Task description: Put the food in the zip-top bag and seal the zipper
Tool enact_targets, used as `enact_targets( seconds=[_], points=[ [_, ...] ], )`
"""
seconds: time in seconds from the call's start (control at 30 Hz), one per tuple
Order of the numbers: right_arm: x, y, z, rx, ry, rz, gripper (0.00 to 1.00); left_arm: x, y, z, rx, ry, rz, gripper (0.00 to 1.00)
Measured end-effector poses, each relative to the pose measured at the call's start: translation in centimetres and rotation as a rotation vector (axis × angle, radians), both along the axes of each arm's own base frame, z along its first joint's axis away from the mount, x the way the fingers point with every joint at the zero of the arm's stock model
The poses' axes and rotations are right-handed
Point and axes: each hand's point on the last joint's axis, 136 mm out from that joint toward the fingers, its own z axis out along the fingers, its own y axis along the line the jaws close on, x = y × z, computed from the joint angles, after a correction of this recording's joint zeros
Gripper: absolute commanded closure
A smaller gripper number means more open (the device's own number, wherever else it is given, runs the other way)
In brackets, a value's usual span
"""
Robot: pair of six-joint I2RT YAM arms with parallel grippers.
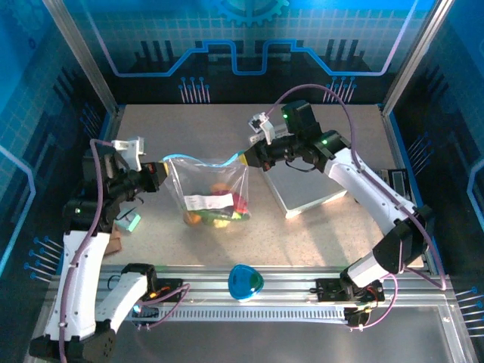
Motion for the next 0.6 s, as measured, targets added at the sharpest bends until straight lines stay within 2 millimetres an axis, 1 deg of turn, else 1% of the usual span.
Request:
enact_targets(
  seconds=[0.1, 0.13, 0.2, 0.27, 0.3, 0.37, 0.47, 0.53, 0.6],
  points=[
    [2.1, 0.7, -1.1, -0.018, 0.016, -0.015, 1.00, 2.7, 0.1, -1.3, 0.010, 0.031, -0.002, 1.00],
    [3.1, 0.9, -1.7, -0.026, 0.023, -0.024, 1.00, 4.0, 0.2, -1.9, 0.016, 0.047, -0.002, 1.00],
    [5.4, 1.1, -2.9, -0.035, 0.038, -0.045, 1.00, 6.5, 0.4, -3.4, 0.027, 0.077, -0.002, 1.00],
    [8.2, 1.3, -4.2, -0.040, 0.053, -0.069, 1.00, 9.3, 0.7, -4.9, 0.031, 0.112, 0.001, 1.00],
    [9.4, 1.3, -4.8, -0.041, 0.060, -0.077, 1.00, 10.4, 0.8, -5.6, 0.031, 0.124, 0.002, 1.00],
    [12.2, 1.4, -6.5, -0.047, 0.077, -0.099, 1.00, 12.6, 1.1, -7.0, 0.036, 0.149, 0.003, 1.00],
    [15.3, 1.4, -9.3, -0.060, 0.106, -0.124, 1.00, 15.2, 1.5, -8.9, 0.044, 0.182, 0.001, 1.00],
    [16.4, 1.2, -11.1, -0.074, 0.125, -0.137, 1.00, 16.6, 1.7, -10.1, 0.046, 0.201, 0.002, 1.00],
    [17.1, 1.1, -12.6, -0.090, 0.141, -0.148, 1.00, 17.8, 2.0, -11.3, 0.053, 0.220, 0.008, 1.00]
  ],
)
